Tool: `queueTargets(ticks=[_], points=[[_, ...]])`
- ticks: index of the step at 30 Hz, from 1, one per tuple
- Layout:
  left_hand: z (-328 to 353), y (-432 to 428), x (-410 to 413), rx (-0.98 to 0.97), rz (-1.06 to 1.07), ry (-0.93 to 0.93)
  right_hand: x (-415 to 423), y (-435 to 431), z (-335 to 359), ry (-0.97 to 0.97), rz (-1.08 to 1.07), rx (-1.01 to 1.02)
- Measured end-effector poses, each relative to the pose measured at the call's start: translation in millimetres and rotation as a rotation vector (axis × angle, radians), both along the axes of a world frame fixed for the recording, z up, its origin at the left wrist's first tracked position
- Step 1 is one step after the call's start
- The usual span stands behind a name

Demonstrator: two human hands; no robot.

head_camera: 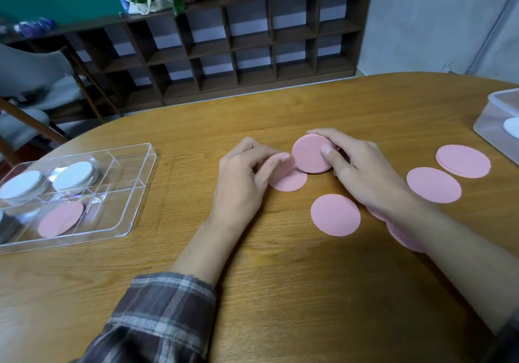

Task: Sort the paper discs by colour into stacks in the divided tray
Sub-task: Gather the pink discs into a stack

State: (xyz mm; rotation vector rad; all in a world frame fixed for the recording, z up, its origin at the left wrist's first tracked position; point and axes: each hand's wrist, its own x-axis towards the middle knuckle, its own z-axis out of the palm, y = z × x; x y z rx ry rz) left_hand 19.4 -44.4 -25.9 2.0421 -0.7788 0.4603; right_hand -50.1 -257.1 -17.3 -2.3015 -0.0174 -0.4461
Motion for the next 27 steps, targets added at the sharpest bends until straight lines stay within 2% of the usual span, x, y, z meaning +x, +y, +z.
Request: queueTargets(ticks=[11, 20, 24, 27], points=[[-0.1, -7.4, -8.3, -0.111, 0.056, 0.074, -4.3, 9.6, 5.1, 0.016, 0.1, -0.017], [-4.4, -14.1, -8.8, -0.059, 0.116, 0.08, -2.7, 16.0, -0.6, 0.076, 0.169, -0.12], [-5.6, -13.4, -6.4, 0.034, 0.074, 0.106, -0.4, 11.4, -2.0, 0.042, 0.106, -0.12], [-9.4, -6.4, -1.6, 0.28, 0.033, 0.16, 0.7, 1.5, -2.3, 0.028, 0.047, -0.108]])
